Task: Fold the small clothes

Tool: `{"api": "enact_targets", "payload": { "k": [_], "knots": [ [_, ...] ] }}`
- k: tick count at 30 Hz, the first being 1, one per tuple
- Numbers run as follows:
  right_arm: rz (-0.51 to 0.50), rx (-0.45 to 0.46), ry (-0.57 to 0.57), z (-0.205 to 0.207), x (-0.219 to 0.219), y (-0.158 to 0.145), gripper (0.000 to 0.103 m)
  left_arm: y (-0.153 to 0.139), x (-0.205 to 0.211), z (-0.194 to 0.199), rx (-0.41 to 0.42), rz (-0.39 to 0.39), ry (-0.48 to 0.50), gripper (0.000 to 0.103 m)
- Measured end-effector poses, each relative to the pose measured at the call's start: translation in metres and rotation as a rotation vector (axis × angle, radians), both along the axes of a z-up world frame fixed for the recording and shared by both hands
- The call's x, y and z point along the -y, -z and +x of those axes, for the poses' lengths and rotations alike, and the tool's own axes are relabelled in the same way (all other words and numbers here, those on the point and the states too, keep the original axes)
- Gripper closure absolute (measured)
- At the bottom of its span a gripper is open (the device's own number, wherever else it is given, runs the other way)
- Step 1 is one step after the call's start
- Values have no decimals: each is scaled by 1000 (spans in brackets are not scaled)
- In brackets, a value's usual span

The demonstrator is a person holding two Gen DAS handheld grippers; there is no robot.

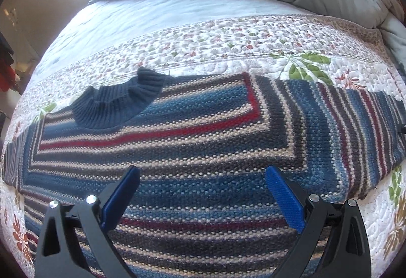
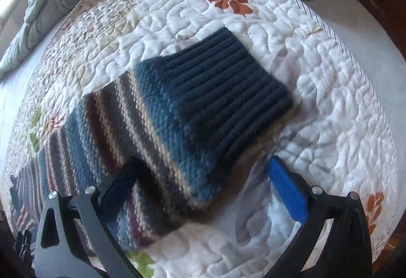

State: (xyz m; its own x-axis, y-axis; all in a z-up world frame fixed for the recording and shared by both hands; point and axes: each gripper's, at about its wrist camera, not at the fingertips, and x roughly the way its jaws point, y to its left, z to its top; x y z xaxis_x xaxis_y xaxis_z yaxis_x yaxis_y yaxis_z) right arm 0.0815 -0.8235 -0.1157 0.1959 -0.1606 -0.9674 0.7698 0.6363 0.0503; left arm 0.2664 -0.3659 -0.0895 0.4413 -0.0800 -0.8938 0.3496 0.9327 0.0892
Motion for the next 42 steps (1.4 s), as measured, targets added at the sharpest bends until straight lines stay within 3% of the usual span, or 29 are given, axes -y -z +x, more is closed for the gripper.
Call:
{"api": "enact_targets", "payload": {
  "k": [1,3,4,5,7,11,13,16,22,28,31,32,33,36,39,42],
  "knots": [
    [-15,10,-1,2,-1,-3,26,0,-1,1,-5,-3,-2,4],
    [-27,43,-17,6,-2,-12,73,1,-5,3,-16,-8,-8,4],
    [-24,61,-20,7,-4,-18,88,0,-7,3,-18,-11,-10,4],
    [-13,85,-20,8,-5,-24,91,-1,-11,4,-19,-14,-15,4],
    [-58,133,-34,13,-16,-44,91,-5,-21,3,-11,-19,-25,4],
    [-168,234,-189,38,-66,-88,91,-15,-57,3,14,-23,-61,4],
    [-191,282,-276,47,-106,-108,91,-20,-83,3,26,-24,-91,4],
    [-255,286,-426,67,-191,-125,91,-27,-124,2,40,-22,-143,4],
    [-307,253,-670,103,-322,-119,91,-36,-192,0,55,-23,-224,4],
    [-294,176,-823,126,-420,-70,88,-39,-225,0,59,-23,-257,4],
    [-204,165,-873,123,-442,-50,65,-38,-231,-2,49,-26,-260,4],
    [-136,185,-891,118,-445,-47,54,-37,-232,-3,46,-25,-259,4],
    [-61,226,-906,111,-447,-47,51,-37,-232,-4,43,-24,-258,4],
    [62,286,-893,90,-443,-54,47,-36,-229,-8,38,-28,-254,4],
    [38,305,-830,71,-425,-67,47,-34,-220,-9,8,-56,-240,4],
    [34,301,-748,54,-395,-74,47,-31,-202,-4,-57,-131,-210,4]
  ]
}}
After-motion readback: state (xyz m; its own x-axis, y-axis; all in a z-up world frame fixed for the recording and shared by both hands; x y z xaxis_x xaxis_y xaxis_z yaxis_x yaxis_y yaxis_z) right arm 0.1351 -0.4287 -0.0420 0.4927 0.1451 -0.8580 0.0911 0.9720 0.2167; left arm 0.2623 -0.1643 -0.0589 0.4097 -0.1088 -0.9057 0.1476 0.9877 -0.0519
